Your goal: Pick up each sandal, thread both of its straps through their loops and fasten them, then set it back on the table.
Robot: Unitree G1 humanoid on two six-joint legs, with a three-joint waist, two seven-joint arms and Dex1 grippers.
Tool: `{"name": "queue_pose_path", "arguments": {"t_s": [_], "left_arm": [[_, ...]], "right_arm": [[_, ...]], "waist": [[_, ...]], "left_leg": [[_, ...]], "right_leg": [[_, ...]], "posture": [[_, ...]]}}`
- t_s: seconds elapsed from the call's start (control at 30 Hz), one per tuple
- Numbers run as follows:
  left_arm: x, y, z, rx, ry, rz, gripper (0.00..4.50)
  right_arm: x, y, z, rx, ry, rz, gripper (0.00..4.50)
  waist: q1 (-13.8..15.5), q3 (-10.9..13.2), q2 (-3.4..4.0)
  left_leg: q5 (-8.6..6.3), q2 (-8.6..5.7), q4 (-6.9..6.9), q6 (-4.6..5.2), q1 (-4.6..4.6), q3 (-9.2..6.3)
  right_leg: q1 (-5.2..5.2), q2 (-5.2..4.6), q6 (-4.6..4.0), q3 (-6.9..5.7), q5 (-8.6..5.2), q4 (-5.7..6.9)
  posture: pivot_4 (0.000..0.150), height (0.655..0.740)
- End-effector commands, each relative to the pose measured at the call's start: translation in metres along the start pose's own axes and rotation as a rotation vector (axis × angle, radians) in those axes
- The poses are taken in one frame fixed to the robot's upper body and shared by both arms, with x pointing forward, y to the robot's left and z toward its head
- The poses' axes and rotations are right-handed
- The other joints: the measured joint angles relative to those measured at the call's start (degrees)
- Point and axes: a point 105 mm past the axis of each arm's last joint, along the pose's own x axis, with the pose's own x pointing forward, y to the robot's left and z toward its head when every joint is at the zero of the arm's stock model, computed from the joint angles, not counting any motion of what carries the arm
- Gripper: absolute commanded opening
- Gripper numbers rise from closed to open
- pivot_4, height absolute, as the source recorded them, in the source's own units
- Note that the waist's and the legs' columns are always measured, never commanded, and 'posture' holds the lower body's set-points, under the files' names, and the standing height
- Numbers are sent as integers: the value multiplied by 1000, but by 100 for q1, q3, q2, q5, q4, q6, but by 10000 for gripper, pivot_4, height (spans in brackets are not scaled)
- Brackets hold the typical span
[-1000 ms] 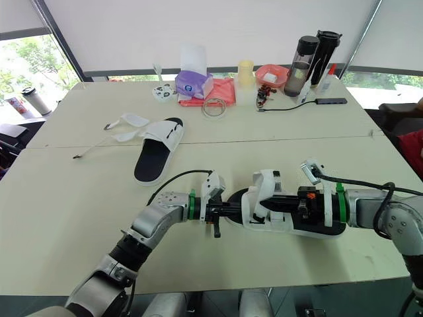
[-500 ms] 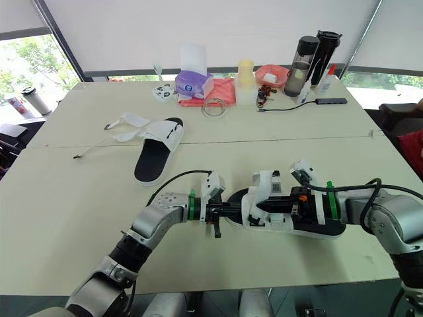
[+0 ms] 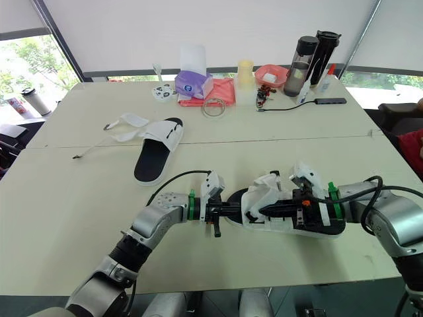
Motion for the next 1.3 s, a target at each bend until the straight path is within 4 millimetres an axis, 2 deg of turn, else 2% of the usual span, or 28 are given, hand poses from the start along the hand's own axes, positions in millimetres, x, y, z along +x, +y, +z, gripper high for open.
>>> {"name": "queue_pose_path", "arguments": {"t_s": [0.03,0.07,0.17,0.37,0.53,0.73,0.83,1.03,1.17,1.3], "left_arm": [[-5,9,-10,-35,29,61,0],[-5,10,-10,-35,28,64,0],[-7,11,-11,-37,27,72,0],[-7,11,-11,-43,27,77,0],[-6,11,-13,-43,36,67,0],[-6,11,-14,-34,49,57,0],[-5,10,-15,-34,53,50,0],[-5,11,-15,-32,56,51,0],[-5,12,-16,-33,54,56,0],[-6,12,-16,-36,51,62,0]], "right_arm": [[0,3,6,0,-32,1,508],[3,5,2,16,-38,4,508],[10,8,0,52,-89,-15,8547],[14,9,6,112,-244,-114,38955],[18,23,7,218,-360,-126,38955],[20,27,7,286,-405,-131,38955],[23,30,6,298,-404,-132,31337],[24,29,5,256,-352,-133,329],[18,26,8,235,-325,-126,329],[9,20,24,203,-350,-118,329]], "waist": [[1,0,0],[0,0,0],[2,0,-1],[1,-4,-5],[2,-5,-4],[0,-5,-4],[0,-5,-3],[-1,-5,-3],[-1,-5,-4],[-1,-5,-4]], "left_leg": [[0,0,0,0,0,0],[0,0,0,0,0,-1],[0,1,-2,0,0,-2],[-4,-1,3,-7,3,-3],[-4,-1,1,-7,5,-4],[-1,-1,1,-1,7,-4],[0,-1,1,0,8,-3],[0,-1,1,0,8,-3],[0,-1,2,-1,8,-2],[0,-1,2,0,8,-2]], "right_leg": [[0,0,0,0,0,0],[0,0,0,0,0,0],[0,0,0,-1,0,0],[5,-1,-2,1,0,2],[3,-1,-2,3,0,4],[6,0,-3,3,0,4],[6,-1,-3,3,0,4],[6,0,-3,3,-1,4],[7,-1,-3,3,-1,4],[7,0,-3,3,-1,4]], "posture": [[1500,7400],[1500,7400],[1500,7400],[1500,7400],[1500,7400],[1500,7400],[1500,7400],[1500,7400],[1500,7400],[1500,7400]]}}
